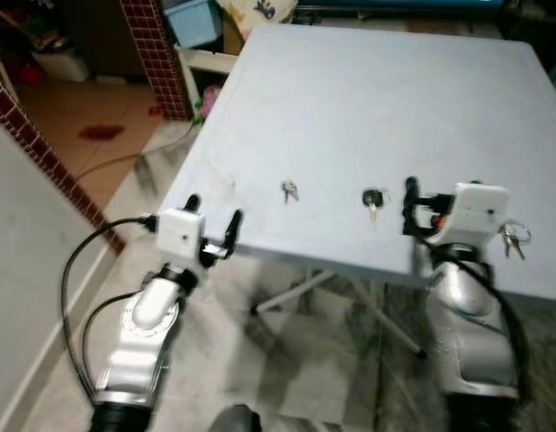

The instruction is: Hang keys on a hook

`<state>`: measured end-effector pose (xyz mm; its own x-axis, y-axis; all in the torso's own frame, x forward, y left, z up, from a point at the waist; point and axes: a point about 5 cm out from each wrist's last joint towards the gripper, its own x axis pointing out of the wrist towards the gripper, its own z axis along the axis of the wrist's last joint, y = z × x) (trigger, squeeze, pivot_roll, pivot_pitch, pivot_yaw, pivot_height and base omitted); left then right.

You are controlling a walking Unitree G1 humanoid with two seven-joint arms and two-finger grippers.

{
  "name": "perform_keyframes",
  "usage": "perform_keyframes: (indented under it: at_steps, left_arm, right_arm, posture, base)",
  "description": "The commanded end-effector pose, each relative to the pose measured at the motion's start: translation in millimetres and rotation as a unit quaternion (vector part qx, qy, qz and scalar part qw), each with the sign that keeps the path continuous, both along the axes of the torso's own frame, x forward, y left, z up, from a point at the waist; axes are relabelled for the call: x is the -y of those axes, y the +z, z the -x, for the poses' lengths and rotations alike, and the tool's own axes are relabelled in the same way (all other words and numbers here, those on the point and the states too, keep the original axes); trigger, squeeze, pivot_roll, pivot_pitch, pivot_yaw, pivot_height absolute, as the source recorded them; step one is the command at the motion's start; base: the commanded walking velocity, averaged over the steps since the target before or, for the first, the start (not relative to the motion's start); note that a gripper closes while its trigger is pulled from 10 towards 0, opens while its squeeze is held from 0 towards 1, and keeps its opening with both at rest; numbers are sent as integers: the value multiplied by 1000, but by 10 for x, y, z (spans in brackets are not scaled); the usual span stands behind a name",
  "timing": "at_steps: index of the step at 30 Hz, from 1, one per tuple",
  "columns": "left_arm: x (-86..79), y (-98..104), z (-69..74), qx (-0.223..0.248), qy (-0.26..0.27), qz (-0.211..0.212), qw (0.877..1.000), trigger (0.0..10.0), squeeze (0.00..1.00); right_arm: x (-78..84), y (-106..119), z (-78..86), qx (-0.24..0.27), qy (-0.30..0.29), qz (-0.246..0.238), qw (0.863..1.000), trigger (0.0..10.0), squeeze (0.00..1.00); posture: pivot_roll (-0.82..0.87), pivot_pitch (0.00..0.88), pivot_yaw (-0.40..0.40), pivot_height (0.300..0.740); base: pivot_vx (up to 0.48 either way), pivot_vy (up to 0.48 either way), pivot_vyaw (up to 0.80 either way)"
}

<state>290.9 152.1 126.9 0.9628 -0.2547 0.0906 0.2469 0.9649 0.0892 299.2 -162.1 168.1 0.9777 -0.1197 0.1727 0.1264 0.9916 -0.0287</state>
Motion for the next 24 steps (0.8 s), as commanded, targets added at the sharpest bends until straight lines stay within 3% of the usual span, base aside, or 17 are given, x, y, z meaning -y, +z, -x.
perform_keyframes:
  at_steps: [1,9,15,18,24]
  left_arm:
    - [51,32,1,8,-5,4,1000,10000,0]
    - [29,23,7,7,6,0,1000,10000,0]
    - [11,21,17,7,9,-4,1000,10000,0]
    - [-44,29,31,15,28,-17,999,10000,0]
    - [-131,2,91,9,33,-28,999,10000,0]
  right_arm:
    - [72,12,10,3,-11,3,1000,10000,0]
    - [26,7,11,2,5,3,1000,10000,0]
    - [-97,17,13,2,45,-16,999,10000,0]
    - [-266,-5,31,-6,92,-31,995,10000,0]
    - [-323,-95,64,-36,92,-35,995,10000,0]
  posture:
    - [-49,156,79,740]
    - [-44,155,80,740]
    - [-39,157,84,740]
    - [-31,162,93,740]
    - [-17,176,101,740]
  base:
    - [0,0,0]
    - [0,0,0]
    - [0,0,0]
    - [0,0,0]
    - [0,0,0]
